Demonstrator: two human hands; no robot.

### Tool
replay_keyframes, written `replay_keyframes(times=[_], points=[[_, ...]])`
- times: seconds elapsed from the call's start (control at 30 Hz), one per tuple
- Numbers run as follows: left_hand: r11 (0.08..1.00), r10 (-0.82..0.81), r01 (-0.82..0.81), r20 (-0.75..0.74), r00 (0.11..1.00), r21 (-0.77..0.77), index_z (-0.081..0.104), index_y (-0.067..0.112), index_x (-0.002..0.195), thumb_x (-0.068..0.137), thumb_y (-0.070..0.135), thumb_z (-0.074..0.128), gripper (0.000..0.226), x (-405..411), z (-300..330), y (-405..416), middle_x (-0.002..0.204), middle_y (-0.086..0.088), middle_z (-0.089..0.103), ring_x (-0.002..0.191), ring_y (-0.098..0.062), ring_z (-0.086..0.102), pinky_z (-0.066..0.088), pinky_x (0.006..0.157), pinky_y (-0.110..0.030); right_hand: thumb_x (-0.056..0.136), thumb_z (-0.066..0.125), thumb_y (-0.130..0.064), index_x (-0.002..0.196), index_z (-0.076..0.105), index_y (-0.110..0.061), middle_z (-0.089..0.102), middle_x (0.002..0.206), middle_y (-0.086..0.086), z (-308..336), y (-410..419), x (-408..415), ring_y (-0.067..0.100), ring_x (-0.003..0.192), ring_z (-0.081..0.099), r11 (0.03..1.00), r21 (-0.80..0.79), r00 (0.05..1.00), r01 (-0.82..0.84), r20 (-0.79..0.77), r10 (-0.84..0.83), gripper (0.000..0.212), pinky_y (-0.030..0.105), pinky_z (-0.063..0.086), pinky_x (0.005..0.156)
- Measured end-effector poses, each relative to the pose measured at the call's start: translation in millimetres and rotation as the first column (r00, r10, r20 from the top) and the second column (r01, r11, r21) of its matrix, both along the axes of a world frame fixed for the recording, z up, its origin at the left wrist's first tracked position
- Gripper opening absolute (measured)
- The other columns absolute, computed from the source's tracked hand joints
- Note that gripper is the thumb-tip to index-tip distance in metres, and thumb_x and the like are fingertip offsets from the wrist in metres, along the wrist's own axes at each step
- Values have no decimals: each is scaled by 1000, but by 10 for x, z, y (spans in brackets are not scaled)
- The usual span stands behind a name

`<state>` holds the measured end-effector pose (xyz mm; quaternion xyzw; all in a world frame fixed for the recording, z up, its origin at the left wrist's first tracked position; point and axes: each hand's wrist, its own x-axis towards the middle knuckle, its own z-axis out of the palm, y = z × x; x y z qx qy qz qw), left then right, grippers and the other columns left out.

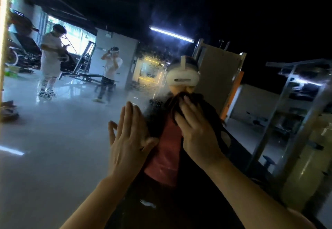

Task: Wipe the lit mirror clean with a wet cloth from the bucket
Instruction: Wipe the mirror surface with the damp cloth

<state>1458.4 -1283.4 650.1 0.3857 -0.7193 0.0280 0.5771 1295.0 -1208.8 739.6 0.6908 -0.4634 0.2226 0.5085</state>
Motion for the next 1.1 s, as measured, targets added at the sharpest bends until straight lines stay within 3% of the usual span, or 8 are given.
replay_keyframes(times=[0.13, 0.3, 0.5, 0.67, 0.73, 0.83, 0.97, 1.1], points=[[999, 41, -41, 59, 997, 1, 1, 16, 157, 86, 73, 36, 98, 41, -9, -39, 165, 2, -11, 151, -13, -10, 5, 120, -54, 96, 37, 0, 116, 68, 1, 52, 141, 23, 211, 28, -137, 38, 139, 39, 1000, 21, 990, 13, -144, -10, 37, 46, 26, 119], [998, 57, -57, 69, 996, 5, 4, 14, 157, 86, 70, 42, 98, 31, -6, -37, 165, -3, -4, 151, -14, -9, 5, 120, -53, 99, 41, -4, 120, 63, 3, 49, 144, 23, 670, -63, -34, 39, 142, 34, 972, -226, 989, 62, 147, -29, 31, 48, 18, 122], [999, 7, -8, -12, 1000, -34, 8, 22, 157, 88, 63, 50, 91, 182, 17, -12, 164, -1, 11, 151, -13, 6, 8, 119, -56, 91, 45, 8, 119, 67, -1, 51, 143, 20, 224, -119, 86, 34, 142, 37, 994, 107, 958, -14, -282, 43, 37, 45, 27, 120], [996, 86, -86, -61, 994, 0, -2, 23, 157, 90, 64, 45, 92, 408, 165, -141, 164, -1, 3, 151, -14, -3, 6, 119, -61, 93, 37, -16, 121, 64, -1, 50, 144, 20, 1122, -130, 166, 42, 142, 33, 966, -219, 989, 134, 96, -115, 42, 55, 21, 119], [994, 92, -89, -58, 994, 59, -6, 23, 157, 88, 69, 41, 95, 442, 182, -202, 165, -1, -5, 151, -13, -10, 3, 119, -60, 90, 38, -9, 120, 63, 2, 49, 144, 22, 1137, -220, 291, 43, 141, 34, 963, -253, 990, 89, 126, -58, 40, 54, 23, 119], [985, 76, -72, -19, 997, 157, -11, 20, 156, 87, 75, 37, 100, 432, 164, -231, 162, 0, -21, 148, -13, -23, 0, 119, -60, 85, 48, 9, 121, 64, 4, 48, 144, 25, 682, -399, 403, 41, 140, 37, 993, -99, 997, -58, -51, 53, 39, 47, 23, 121], [977, 48, -52, 26, 999, 205, -18, 22, 153, 80, 73, 39, 105, 477, 187, -188, 158, 2, -32, 144, -13, -31, -5, 120, -56, 85, 39, 6, 114, 69, 2, 52, 142, 21, 301, -380, 428, 36, 138, 43, 979, 182, 943, -95, -299, 147, 41, 45, 30, 118], [988, 35, -38, 21, 999, 148, -9, 26, 155, 82, 69, 54, 106, 579, 146, -216, 161, 3, -24, 148, -15, -21, -5, 119, -58, 85, 59, 1, 119, 65, -1, 49, 144, 24, 894, -443, 477, 40, 139, 39, 996, -81, 996, -22, -93, 15, 34, 53, 29, 117]])
